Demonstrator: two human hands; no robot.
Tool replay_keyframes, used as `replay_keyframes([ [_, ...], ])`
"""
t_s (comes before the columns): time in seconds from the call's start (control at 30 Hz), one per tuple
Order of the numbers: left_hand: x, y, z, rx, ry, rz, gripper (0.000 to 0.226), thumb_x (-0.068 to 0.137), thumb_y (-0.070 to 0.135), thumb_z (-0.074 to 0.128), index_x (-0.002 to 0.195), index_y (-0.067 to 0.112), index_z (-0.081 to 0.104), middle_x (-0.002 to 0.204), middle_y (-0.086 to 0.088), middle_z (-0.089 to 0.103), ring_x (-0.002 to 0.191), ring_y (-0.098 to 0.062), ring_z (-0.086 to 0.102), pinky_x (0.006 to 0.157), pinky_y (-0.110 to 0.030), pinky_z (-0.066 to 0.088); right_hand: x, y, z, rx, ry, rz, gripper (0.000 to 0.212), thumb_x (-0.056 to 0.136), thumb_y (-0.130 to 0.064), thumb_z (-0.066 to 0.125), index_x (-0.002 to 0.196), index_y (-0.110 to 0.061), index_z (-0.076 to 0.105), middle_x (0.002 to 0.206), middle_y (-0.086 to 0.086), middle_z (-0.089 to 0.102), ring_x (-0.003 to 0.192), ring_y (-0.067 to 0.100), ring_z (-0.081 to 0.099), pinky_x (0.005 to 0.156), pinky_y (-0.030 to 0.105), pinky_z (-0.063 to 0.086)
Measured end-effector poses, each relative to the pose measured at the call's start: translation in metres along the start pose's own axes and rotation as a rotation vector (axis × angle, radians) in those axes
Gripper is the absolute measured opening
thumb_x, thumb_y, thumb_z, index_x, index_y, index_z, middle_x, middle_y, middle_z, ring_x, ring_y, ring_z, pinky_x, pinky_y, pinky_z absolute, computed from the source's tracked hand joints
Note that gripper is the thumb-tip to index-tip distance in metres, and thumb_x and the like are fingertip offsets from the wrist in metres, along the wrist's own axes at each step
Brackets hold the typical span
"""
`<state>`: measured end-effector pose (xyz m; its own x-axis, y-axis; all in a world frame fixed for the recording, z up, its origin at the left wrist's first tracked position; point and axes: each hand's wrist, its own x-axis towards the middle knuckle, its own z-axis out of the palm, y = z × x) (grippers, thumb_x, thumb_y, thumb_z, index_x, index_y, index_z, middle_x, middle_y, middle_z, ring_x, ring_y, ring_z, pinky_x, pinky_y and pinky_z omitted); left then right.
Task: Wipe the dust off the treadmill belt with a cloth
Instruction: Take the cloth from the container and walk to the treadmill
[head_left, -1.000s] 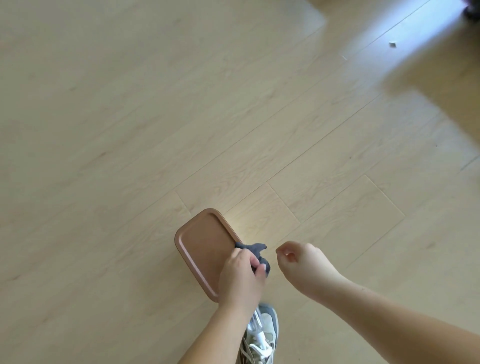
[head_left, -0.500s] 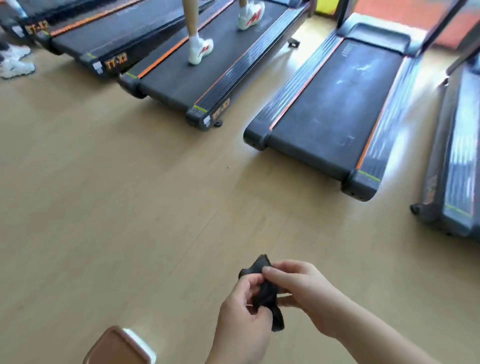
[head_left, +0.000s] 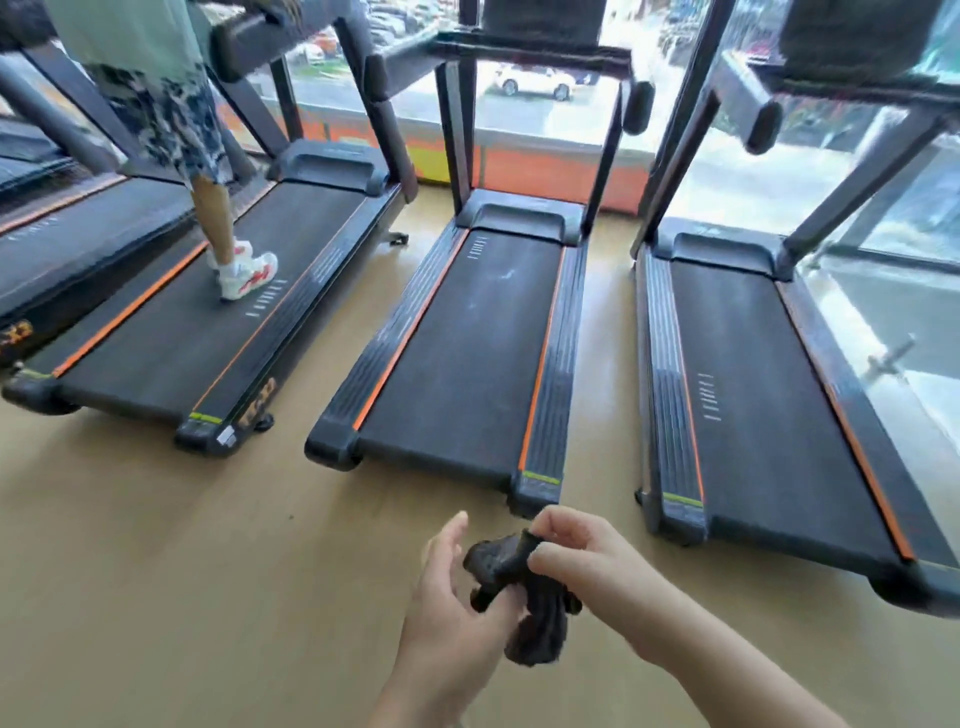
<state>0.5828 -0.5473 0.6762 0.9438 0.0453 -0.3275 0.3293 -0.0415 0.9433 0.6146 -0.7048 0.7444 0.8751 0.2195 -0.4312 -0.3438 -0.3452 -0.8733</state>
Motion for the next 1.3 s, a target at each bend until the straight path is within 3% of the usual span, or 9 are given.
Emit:
replay_keyframes([
  [0.1,0.073,0.035,0.013,0.011,-0.176,-0.037,0.081,0.064,0.014,0.084,0.134,0.033,0.049,0.122,0.011,0.066,0.110,0.006,0.062,0.091,-0.025,0.055,0.048,-0.034,-0.052,-0.135,-0.051,-0.063,0.006,0.070,-0.019,0.056,0.066,-0.023,0.054,0.062,-0.011,0.046,0.060,0.009,0.043,0.054,0.021,0.034],
  [0.2,0.137,0.083,0.037,0.046,-0.244,-0.020,0.041,0.076,-0.005,0.077,0.110,0.016,0.068,0.092,-0.006,0.077,0.088,-0.018,0.072,0.078,-0.030,0.059,0.101,-0.058,-0.106,-0.247,0.011,-0.090,0.007,0.073,-0.023,0.057,0.073,-0.017,0.053,0.065,-0.008,0.048,0.062,0.011,0.043,0.057,0.029,0.035],
  [0.33,0.208,0.148,0.073,0.073,-0.298,-0.005,0.017,0.082,0.000,0.071,0.097,0.008,0.069,0.086,-0.023,0.072,0.071,-0.036,0.070,0.063,-0.041,0.060,0.163,-0.067,-0.184,-0.335,0.191,-0.124,0.008,0.089,-0.022,0.062,0.081,-0.020,0.062,0.072,-0.003,0.065,0.066,0.013,0.058,0.067,0.035,0.052],
  [0.47,0.284,0.191,0.123,0.170,-0.215,0.027,0.009,0.087,0.007,0.069,0.092,0.015,0.071,0.080,-0.007,0.074,0.071,-0.026,0.070,0.065,-0.037,0.061,0.228,-0.065,-0.263,-0.270,0.230,-0.077,0.014,0.092,-0.020,0.066,0.080,-0.029,0.069,0.074,0.000,0.073,0.067,0.017,0.067,0.064,0.034,0.058],
  [0.57,0.344,0.208,0.166,0.172,-0.156,0.023,0.017,0.086,0.005,0.068,0.094,0.019,0.073,0.084,-0.001,0.075,0.079,-0.022,0.071,0.074,-0.034,0.062,0.293,-0.058,-0.315,-0.264,0.254,-0.073,0.015,0.089,-0.021,0.066,0.078,-0.029,0.072,0.074,0.001,0.072,0.063,0.020,0.068,0.063,0.048,0.061],
  [0.7,0.419,0.228,0.223,0.102,-0.002,-0.005,0.025,0.084,-0.003,0.064,0.096,0.017,0.074,0.086,0.001,0.076,0.074,-0.012,0.071,0.066,-0.020,0.056,0.385,-0.065,-0.385,-0.402,0.266,-0.129,0.012,0.087,-0.027,0.072,0.076,-0.030,0.076,0.084,-0.006,0.062,0.073,0.010,0.064,0.070,0.031,0.052],
  [0.8,0.462,0.248,0.246,0.050,0.143,-0.018,0.029,0.084,-0.004,0.063,0.094,0.020,0.074,0.084,0.007,0.076,0.076,-0.010,0.069,0.067,-0.018,0.055,0.445,-0.084,-0.416,-0.371,0.133,-0.119,0.011,0.089,-0.021,0.069,0.082,-0.022,0.077,0.060,-0.008,0.058,0.055,0.008,0.052,0.057,0.028,0.044],
  [1.1,0.590,0.299,0.204,0.021,0.247,-0.015,0.046,0.089,0.005,0.064,0.121,0.037,0.063,0.110,0.021,0.070,0.095,0.011,0.065,0.077,-0.010,0.049,0.602,-0.182,-0.417,-0.165,-0.148,-0.116,0.015,0.093,-0.023,0.067,0.083,-0.025,0.078,0.074,-0.001,0.071,0.069,0.013,0.064,0.066,0.033,0.054],
  [1.3,0.689,0.308,0.183,0.023,0.211,-0.052,0.065,0.097,0.009,0.055,0.141,0.055,0.039,0.124,0.023,0.063,0.113,0.003,0.059,0.084,-0.016,0.047,0.716,-0.217,-0.415,-0.007,-0.269,-0.045,0.017,0.093,-0.031,0.075,0.097,-0.014,0.078,0.097,0.004,0.080,0.096,0.017,0.076,0.089,0.045,0.060],
])
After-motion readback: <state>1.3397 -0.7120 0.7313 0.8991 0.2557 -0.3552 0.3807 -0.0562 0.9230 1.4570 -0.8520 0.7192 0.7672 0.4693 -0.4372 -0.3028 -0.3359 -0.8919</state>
